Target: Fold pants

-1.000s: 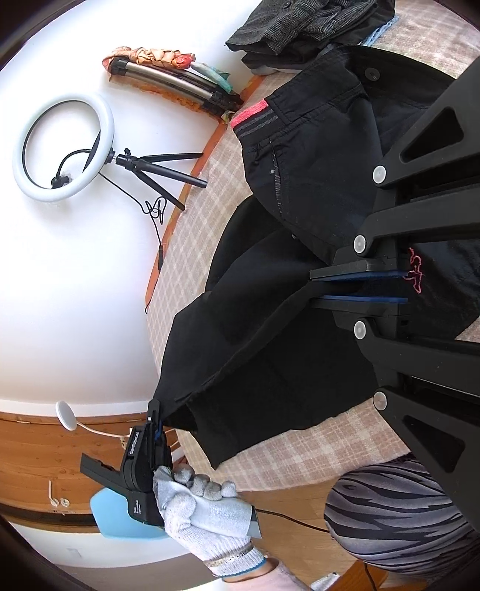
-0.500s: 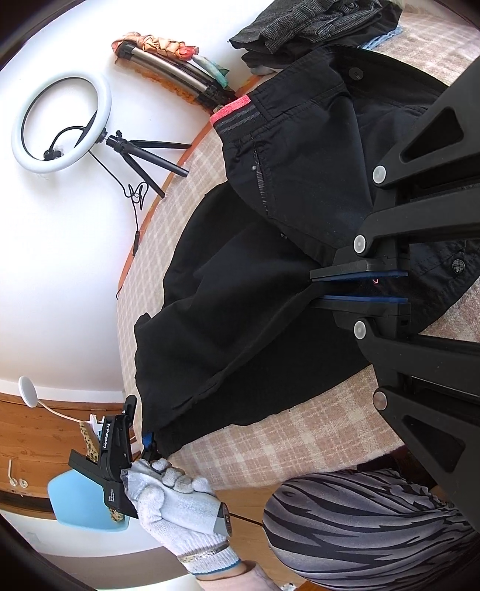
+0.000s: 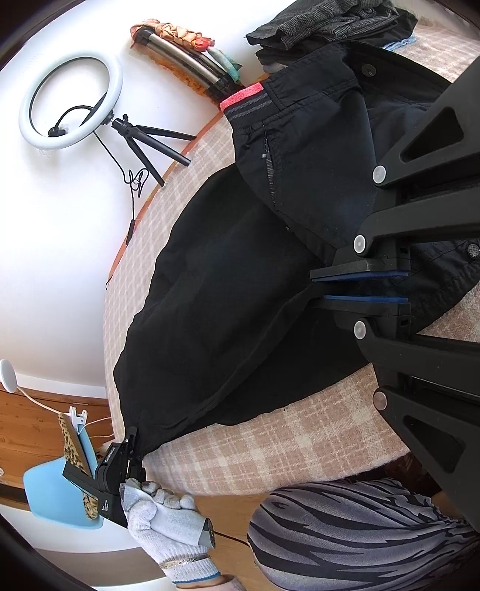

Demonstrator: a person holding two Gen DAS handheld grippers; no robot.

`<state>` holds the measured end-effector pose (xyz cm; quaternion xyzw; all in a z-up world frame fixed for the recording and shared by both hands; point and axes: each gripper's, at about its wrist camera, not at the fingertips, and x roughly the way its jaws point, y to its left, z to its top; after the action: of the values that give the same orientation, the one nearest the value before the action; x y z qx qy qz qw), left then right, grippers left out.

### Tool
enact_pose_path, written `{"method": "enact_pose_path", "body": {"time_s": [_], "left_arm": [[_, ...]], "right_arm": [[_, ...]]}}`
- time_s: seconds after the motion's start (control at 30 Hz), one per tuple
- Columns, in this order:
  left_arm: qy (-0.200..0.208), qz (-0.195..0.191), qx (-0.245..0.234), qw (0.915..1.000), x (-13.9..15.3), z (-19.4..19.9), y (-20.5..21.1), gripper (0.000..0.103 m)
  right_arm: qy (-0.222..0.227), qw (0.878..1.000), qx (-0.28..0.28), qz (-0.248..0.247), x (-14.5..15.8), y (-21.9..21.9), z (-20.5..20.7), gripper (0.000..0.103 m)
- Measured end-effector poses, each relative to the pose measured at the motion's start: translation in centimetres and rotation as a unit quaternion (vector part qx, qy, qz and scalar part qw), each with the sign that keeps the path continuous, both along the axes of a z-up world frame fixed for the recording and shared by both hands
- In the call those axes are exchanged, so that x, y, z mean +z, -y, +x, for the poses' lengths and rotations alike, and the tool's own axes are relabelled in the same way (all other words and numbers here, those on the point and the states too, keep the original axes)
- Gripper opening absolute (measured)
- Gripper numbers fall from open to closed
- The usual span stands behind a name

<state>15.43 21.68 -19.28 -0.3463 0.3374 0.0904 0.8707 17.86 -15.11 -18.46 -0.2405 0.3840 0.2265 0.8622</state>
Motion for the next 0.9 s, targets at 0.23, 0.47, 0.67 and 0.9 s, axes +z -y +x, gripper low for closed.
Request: {"method": "enact_pose_path", "body": {"time_s": [0.23, 0.47, 0.67, 0.9], "left_arm": [[-0.023, 0.075, -0.051, 0.9956, 1.6, 1.8, 1.7, 0.01], [-0.042, 0.124, -0.005, 0.9914, 3.1, -0.5, -1.1, 0.031], [-0.012, 0.137, -0.048, 0.9894, 6.6, -1.1, 0.3, 0.032], [0.025, 0.079, -0.218, 0.9724, 9.8, 3.1, 10.2, 0.054]], "right_arm": [[0.009, 0.999, -0.047, 0.022, 1.0, 1.7, 1.4, 0.004], [-0.013, 0.999, -0.029, 0.035, 0.5, 1.8, 0.6, 0.006], [-0.026, 0.995, -0.039, 0.091, 1.8, 3.1, 0.2, 0.032], [-0.007, 0.984, -0.12, 0.132, 3.9, 7.7, 0.1, 0.033]]}}
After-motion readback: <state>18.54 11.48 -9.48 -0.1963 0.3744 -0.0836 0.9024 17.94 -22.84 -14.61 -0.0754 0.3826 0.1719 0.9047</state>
